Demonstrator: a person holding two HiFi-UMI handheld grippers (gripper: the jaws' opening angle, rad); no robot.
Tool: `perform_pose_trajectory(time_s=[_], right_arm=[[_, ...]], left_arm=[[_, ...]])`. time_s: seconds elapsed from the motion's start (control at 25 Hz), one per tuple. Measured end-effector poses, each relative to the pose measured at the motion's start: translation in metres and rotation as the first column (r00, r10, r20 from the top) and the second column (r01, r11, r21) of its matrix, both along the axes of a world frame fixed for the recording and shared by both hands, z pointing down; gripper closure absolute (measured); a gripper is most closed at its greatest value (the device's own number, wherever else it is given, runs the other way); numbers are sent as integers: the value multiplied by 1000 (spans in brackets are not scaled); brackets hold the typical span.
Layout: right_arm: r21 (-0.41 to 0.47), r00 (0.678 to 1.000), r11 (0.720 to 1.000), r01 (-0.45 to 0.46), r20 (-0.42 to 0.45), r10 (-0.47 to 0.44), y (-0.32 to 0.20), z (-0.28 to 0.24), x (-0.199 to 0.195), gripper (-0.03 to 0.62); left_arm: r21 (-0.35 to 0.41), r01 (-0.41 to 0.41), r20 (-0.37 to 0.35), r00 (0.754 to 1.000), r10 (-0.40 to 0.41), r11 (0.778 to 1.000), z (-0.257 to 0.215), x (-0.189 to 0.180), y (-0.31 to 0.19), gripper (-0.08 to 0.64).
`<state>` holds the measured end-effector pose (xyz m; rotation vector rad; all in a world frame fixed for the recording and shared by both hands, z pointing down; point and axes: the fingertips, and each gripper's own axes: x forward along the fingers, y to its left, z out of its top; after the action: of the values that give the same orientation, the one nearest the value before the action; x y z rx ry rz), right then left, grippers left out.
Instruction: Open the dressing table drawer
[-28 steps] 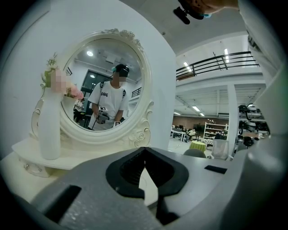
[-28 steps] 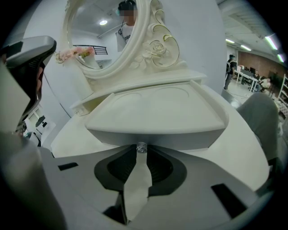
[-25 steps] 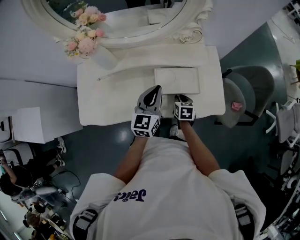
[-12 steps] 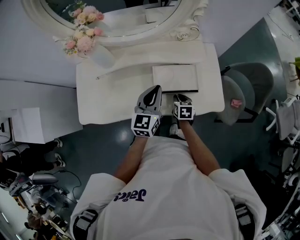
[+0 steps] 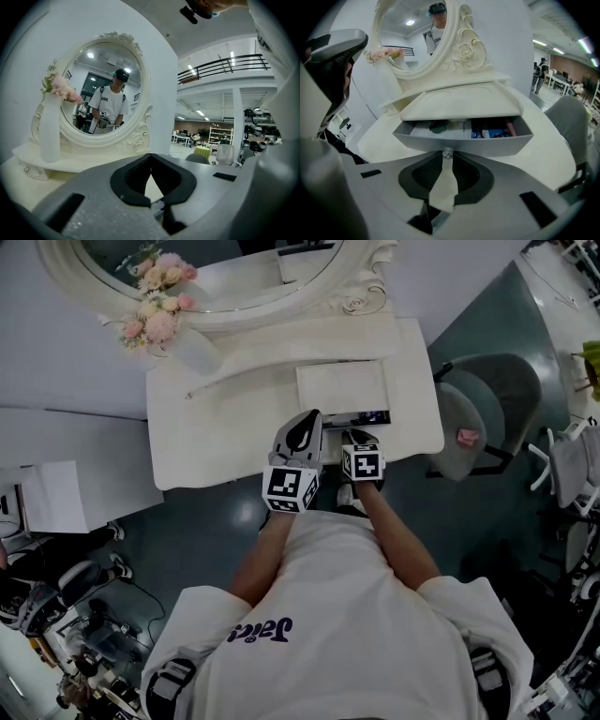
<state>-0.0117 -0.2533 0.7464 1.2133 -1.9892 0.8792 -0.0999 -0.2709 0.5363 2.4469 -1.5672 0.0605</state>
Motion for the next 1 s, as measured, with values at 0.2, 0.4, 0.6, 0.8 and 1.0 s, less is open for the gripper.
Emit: perform_pose_trajectory(time_s=[0.2, 0.4, 0.6, 0.8, 1.0], right_arm=[[-2, 1000, 1000, 7, 2, -7, 10, 0, 1, 518], [-3, 1000, 1000, 17, -1, -17, 21, 0, 2, 518], [-5, 1000, 1000, 24, 0, -24, 34, 1, 6, 518], [-7, 999, 999, 35, 15, -35, 47, 3, 4, 520], [-6, 999, 999, 50, 18, -50, 57, 4, 6, 520]], left_arm=[[8, -3, 5, 1000, 3, 1000, -1, 3, 7, 546], [16, 2, 4, 1000, -2, 1000, -4, 2, 12, 546], [15, 11, 1, 1000, -11, 1000, -2, 5, 22, 546], [7, 15, -3, 1000, -15, 1000, 2, 8, 31, 546], [3, 23, -6, 1000, -23, 1000, 4, 11, 39, 546]])
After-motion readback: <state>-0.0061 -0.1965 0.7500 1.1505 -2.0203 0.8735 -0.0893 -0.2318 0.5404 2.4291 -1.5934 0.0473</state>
